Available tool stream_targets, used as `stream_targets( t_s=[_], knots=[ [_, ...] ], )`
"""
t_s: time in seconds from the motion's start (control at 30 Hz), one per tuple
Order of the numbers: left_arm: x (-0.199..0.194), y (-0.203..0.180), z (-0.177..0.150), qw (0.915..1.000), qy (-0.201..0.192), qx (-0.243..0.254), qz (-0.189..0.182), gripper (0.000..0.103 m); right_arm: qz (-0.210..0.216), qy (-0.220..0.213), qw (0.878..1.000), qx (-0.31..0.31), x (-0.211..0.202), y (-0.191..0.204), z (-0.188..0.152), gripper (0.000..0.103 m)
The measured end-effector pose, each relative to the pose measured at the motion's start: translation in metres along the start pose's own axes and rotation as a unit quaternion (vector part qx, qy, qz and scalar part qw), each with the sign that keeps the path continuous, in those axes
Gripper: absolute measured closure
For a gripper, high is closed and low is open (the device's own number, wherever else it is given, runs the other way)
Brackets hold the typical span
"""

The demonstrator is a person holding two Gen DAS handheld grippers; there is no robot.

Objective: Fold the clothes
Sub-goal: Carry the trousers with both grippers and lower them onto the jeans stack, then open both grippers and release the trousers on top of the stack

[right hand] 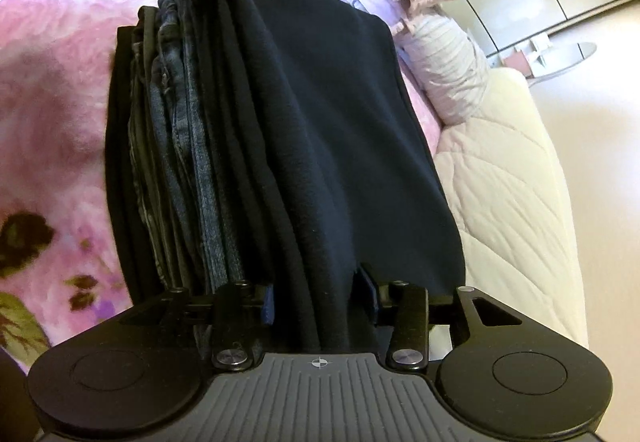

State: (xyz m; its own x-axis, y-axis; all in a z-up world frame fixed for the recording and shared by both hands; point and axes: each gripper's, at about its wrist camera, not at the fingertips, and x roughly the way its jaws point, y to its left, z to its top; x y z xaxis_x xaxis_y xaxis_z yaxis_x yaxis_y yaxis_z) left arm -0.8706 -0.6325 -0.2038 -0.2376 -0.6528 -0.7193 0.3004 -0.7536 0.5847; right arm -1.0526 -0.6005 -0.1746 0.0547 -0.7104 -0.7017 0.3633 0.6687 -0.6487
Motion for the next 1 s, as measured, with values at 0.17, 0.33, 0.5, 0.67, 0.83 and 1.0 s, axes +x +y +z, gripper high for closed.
stream_targets(
  t_s=[0.17,0.33,0.5,0.67,0.83,1.0],
  knots=[
    [-0.041,0.03,-0.011,0.9947,-0.011,-0.092,-0.043,0.069,0.017,0.025,0.997,0.072,-0.014,-0.008,0.004,0.059],
    [-0.066,0.079,-0.014,0.9777,-0.05,-0.199,-0.045,0.069,0.066,0.001,0.978,0.197,-0.027,-0.041,0.012,0.059],
    [-0.012,0.113,-0.007,0.9583,-0.011,-0.273,-0.082,0.072,0.114,-0.057,0.935,0.331,-0.026,-0.087,0.022,0.06],
    [0.023,0.088,-0.022,0.946,0.016,-0.284,-0.156,0.074,0.19,-0.024,0.912,0.364,0.025,-0.085,-0.005,0.06],
    [0.022,0.076,-0.022,0.946,0.015,-0.289,-0.147,0.076,0.191,-0.031,0.912,0.362,0.033,-0.073,-0.015,0.06],
    [0.026,0.082,-0.016,0.9504,0.025,-0.274,-0.146,0.075,0.207,-0.019,0.909,0.36,0.049,-0.083,0.001,0.06]
  ],
)
